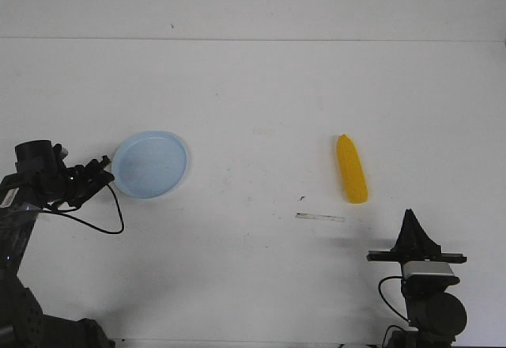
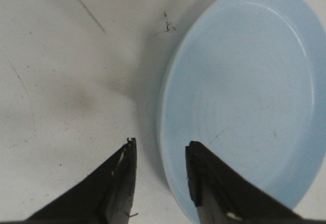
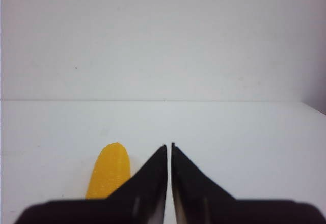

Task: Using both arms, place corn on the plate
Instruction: 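Reach the left gripper forward to the near rim of the blue plate, then push the blue plate with the left gripper toward the corn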

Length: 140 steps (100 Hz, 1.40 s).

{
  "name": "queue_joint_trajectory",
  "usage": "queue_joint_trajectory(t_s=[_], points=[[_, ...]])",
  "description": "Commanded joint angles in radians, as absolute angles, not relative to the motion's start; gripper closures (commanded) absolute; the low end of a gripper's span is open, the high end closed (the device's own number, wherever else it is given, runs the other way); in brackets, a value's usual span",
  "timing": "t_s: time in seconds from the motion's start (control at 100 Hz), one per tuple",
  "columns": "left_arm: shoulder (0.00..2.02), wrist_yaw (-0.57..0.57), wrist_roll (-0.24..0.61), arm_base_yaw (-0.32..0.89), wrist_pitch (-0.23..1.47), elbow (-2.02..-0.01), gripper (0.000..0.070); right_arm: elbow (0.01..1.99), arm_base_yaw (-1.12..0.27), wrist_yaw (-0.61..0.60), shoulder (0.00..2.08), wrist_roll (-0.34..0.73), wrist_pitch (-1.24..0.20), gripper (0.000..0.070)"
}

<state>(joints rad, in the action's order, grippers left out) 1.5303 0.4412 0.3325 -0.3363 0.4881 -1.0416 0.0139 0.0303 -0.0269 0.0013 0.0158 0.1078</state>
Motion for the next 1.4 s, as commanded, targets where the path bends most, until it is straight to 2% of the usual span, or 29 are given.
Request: queue_joint_trajectory(t_s=[0.0, 1.01, 1.07, 1.2, 1.29, 1.39], points=[[1.562, 0.447, 0.333, -0.341, 0.478, -1.057, 0.0488, 0.013, 0.032, -0.027, 0.001, 0.029, 0.119, 0.0689], [1.660, 0.446, 0.334, -0.266, 0.413, -1.057, 0.0500, 0.013, 0.032, -0.027, 0.001, 0.029, 0.119, 0.0689], [1.660, 0.446, 0.334, -0.266, 0.410, -1.057, 0.0523, 0.013, 0.032, -0.027, 0.001, 0.029, 0.119, 0.0689], [1.660, 0.442, 0.334, -0.266, 0.409, -1.057, 0.0670, 0.013, 0.032, -0.027, 0.001, 0.029, 0.119, 0.0689], [1.659, 0.443, 0.343, -0.266, 0.410, -1.057, 0.0700, 0.013, 0.032, -0.027, 0.001, 0.029, 0.119, 0.0689], [1.656, 0.474, 0.385, -0.266, 0.410, -1.058, 0.0700, 0.013, 0.032, -0.027, 0.001, 0.029, 0.119, 0.0689]])
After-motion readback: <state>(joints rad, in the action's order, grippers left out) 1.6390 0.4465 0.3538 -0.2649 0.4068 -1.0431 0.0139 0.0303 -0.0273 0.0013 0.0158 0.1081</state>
